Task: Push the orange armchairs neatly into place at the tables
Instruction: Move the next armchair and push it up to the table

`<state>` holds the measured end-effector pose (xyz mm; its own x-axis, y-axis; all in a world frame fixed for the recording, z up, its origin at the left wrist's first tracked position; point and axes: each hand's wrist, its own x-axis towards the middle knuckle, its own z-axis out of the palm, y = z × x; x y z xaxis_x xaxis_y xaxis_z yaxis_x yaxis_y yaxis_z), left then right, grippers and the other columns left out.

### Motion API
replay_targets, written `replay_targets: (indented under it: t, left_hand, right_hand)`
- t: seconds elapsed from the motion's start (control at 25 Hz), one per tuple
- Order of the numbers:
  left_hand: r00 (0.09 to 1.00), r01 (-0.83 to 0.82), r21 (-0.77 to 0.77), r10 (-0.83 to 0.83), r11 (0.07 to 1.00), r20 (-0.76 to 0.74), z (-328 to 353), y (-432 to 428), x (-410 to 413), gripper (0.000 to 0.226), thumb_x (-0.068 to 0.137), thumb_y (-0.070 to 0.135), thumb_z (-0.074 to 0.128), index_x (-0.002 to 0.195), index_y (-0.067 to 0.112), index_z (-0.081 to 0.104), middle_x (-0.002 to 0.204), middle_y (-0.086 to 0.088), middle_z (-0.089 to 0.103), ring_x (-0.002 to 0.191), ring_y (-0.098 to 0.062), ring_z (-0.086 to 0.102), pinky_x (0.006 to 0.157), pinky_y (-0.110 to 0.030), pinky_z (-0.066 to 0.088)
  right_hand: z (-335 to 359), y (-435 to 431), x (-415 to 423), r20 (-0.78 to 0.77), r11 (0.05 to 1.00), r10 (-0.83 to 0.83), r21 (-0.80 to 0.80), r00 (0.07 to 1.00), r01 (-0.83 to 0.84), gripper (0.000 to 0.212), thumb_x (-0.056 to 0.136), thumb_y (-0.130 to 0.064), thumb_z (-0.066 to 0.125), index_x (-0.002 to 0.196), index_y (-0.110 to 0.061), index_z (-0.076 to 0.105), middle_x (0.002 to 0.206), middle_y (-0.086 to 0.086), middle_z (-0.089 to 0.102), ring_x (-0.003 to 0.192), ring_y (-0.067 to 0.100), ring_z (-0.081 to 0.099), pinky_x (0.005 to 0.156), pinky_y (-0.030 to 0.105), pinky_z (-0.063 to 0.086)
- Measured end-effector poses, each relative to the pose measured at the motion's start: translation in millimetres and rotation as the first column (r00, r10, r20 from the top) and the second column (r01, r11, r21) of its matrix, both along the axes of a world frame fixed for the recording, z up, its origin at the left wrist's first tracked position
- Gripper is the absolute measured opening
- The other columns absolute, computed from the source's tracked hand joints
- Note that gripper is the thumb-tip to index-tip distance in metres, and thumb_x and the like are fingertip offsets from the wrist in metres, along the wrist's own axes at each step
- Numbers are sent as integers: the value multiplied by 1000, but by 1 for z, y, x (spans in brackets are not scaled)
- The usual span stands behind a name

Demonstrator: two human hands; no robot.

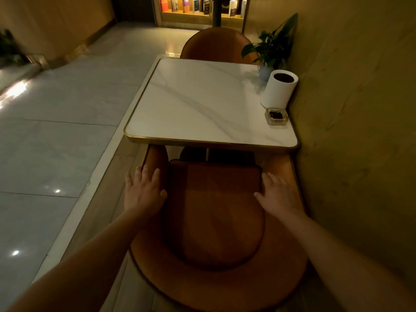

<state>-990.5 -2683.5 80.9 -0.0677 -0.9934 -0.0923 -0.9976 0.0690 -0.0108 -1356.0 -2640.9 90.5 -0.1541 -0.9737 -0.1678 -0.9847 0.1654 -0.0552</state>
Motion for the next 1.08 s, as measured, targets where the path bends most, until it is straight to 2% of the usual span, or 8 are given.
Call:
replay_targets:
  t: [0.16, 0.28, 0.44, 0.52, 0.6, 0.68, 0.84, 1.08]
  left_hand:
    - [998, -9, -11, 8, 1000, -64, 31, 32, -5, 75, 96, 53, 38, 157, 25, 4, 165, -13, -1, 152, -32, -7, 121, -58, -3]
    - [991, -20, 8, 21, 1000, -133, 53, 58, 0, 74, 96, 51, 43, 156, 27, 8, 165, -13, 6, 152, -33, 0, 121, -60, 4]
    - [990, -51, 16, 52, 999, -134, 77, 92, 16, 71, 96, 50, 44, 155, 28, 12, 163, -13, 15, 151, -34, 9, 120, -59, 13]
    - [979, -95, 20, 97, 995, -180, 91, 107, 26, 68, 96, 49, 47, 154, 28, 18, 161, -13, 21, 148, -33, 20, 118, -54, 25]
    - [958, -144, 11, 143, 989, -248, 105, 121, 38, 63, 95, 47, 50, 151, 28, 29, 155, -11, 33, 139, -30, 37, 108, -49, 41]
    - [944, -201, -30, 186, 979, -274, 117, 132, 51, 59, 94, 47, 53, 147, 27, 36, 148, -8, 43, 130, -28, 46, 98, -44, 48]
    - [932, -278, -99, 243, 955, -269, 134, 146, 79, 59, 94, 48, 53, 147, 26, 37, 149, -10, 42, 134, -28, 43, 105, -47, 44]
    - [914, -338, -112, 297, 935, -276, 138, 153, 143, 61, 94, 50, 52, 148, 26, 34, 148, -8, 43, 132, -26, 43, 105, -44, 42]
  right_hand:
    - [41, 15, 30, 83, 999, 7, -52, 997, -3, 72, 98, -51, 48, 156, -20, 19, 158, 5, 32, 144, 27, 30, 113, 43, 34]
    - [62, 34, 48, 157, 997, -11, -71, 988, 23, 70, 97, -50, 50, 155, -21, 22, 156, 4, 35, 143, 27, 31, 110, 43, 37]
    - [73, 56, 75, 254, 995, 56, -96, 965, -33, 69, 96, -49, 54, 153, -22, 27, 154, 4, 39, 142, 28, 32, 112, 44, 36]
    - [81, 63, 93, 281, 989, 109, -124, 954, -76, 69, 95, -49, 55, 153, -22, 28, 153, 3, 40, 142, 26, 33, 111, 43, 36]
    - [94, 64, 112, 280, 975, 204, -146, 938, -168, 68, 95, -49, 55, 152, -22, 30, 153, 2, 41, 141, 25, 34, 110, 42, 37]
    - [105, 64, 133, 269, 951, 297, -175, 916, -256, 66, 96, -49, 53, 152, -23, 30, 153, 1, 40, 142, 23, 34, 110, 41, 37]
    - [118, 52, 180, 249, 909, 406, -212, 879, -360, 64, 97, -48, 52, 151, -22, 32, 150, 0, 43, 140, 21, 36, 107, 39, 39]
    - [124, 35, 273, 235, 874, 485, -163, 842, -458, 65, 96, -50, 53, 151, -23, 33, 149, 0, 45, 138, 21, 38, 106, 40, 41]
